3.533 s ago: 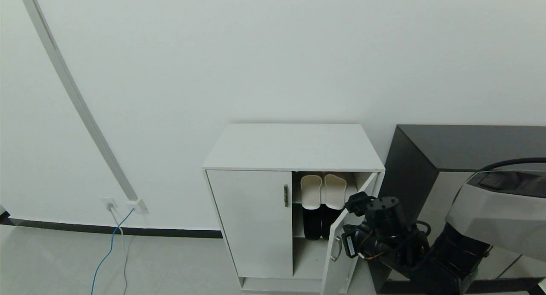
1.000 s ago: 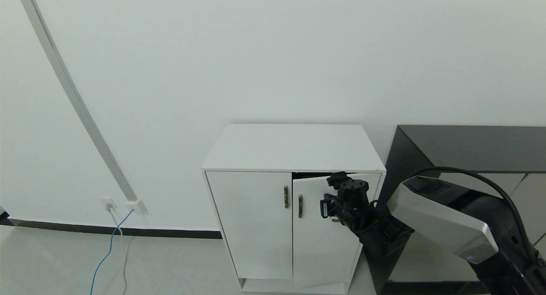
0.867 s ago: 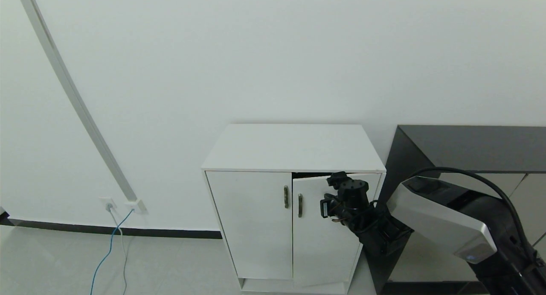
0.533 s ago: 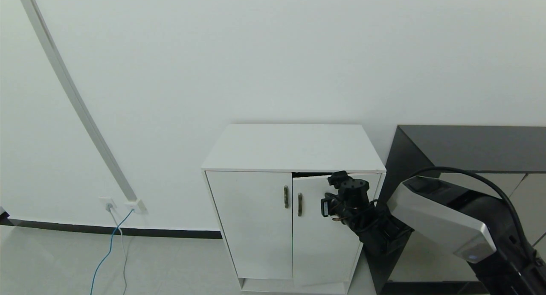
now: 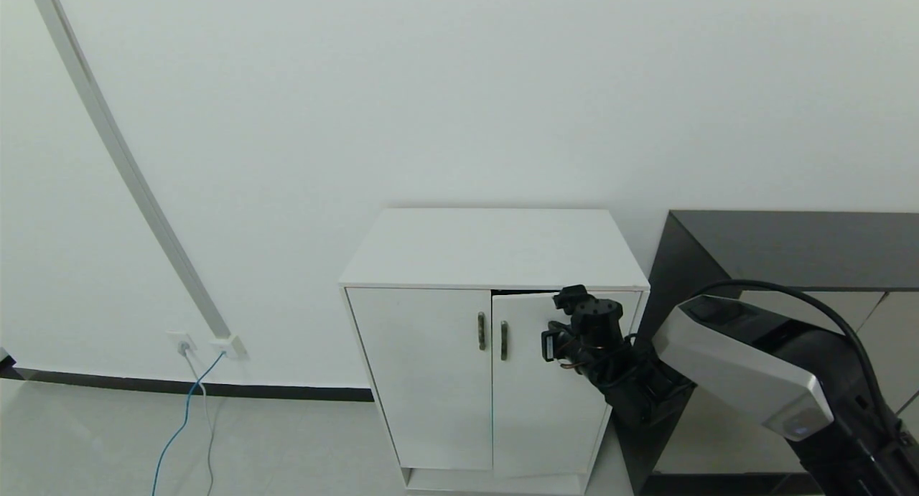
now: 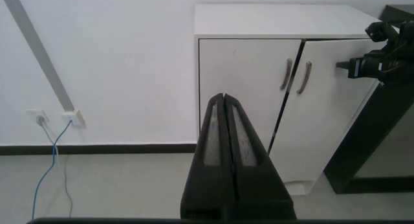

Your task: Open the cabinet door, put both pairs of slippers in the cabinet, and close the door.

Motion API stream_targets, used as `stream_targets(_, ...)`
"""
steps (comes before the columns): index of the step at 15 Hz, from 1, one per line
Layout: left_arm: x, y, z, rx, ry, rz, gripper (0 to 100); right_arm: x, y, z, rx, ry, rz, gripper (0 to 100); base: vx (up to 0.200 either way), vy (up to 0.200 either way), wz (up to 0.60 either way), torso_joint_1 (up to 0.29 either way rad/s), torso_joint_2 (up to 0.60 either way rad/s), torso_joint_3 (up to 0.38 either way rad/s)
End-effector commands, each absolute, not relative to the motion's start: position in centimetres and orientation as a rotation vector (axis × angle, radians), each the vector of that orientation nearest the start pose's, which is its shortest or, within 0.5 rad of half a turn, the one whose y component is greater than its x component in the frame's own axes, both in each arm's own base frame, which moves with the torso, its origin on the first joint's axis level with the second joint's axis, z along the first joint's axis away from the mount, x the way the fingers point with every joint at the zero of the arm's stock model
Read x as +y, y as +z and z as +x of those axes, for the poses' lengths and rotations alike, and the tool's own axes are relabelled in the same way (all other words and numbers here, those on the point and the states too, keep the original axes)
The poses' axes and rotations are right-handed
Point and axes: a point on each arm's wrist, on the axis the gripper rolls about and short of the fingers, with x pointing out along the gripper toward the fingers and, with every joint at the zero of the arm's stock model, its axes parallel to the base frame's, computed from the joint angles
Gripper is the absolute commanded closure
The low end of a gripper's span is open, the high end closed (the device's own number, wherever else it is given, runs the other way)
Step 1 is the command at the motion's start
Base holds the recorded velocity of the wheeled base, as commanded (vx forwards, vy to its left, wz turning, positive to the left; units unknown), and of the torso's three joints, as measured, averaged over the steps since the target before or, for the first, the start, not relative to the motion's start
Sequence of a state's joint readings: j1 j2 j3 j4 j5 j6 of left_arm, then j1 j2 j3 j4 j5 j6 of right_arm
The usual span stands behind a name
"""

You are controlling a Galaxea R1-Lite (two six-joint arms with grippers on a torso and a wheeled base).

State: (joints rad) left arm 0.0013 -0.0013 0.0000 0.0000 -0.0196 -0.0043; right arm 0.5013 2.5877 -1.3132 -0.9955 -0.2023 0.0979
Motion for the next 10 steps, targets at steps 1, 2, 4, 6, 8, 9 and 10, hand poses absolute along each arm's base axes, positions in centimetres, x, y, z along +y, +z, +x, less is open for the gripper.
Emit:
stream_targets(1, -0.05, 7.55, -2.28, 0.0, -0.018, -0.005, 100, 22.53, -1.68, 42.02, 0.276, 0.284, 0.001, 100, 0.0, 0.0, 0.0, 0.0, 0.0, 0.0)
stream_targets(2, -0.05, 7.55, -2.28, 0.0, -0.018, -0.005, 100, 22.46, -1.68, 42.05, 0.276, 0.282, 0.001, 100, 0.0, 0.0, 0.0, 0.0, 0.0, 0.0)
stream_targets(4, -0.05, 7.55, -2.28, 0.0, -0.018, -0.005, 100, 22.47, -1.53, 42.22, 0.264, 0.282, 0.005, 100, 0.0, 0.0, 0.0, 0.0, 0.0, 0.0)
stream_targets(6, -0.05, 7.55, -2.28, 0.0, -0.018, -0.005, 100, 22.49, -1.59, 42.26, 0.263, 0.282, 0.005, 100, 0.0, 0.0, 0.0, 0.0, 0.0, 0.0)
stream_targets(8, -0.05, 7.55, -2.28, 0.0, -0.018, -0.005, 100, 22.4, -1.56, 42.4, 0.259, 0.279, 0.004, 100, 0.0, 0.0, 0.0, 0.0, 0.0, 0.0)
stream_targets(9, -0.05, 7.55, -2.28, 0.0, -0.018, -0.005, 100, 22.39, -1.6, 42.37, 0.261, 0.279, 0.004, 100, 0.0, 0.0, 0.0, 0.0, 0.0, 0.0)
stream_targets(10, -0.05, 7.55, -2.28, 0.0, -0.018, -0.005, 100, 22.4, -1.56, 42.4, 0.259, 0.279, 0.004, 100, 0.0, 0.0, 0.0, 0.0, 0.0, 0.0)
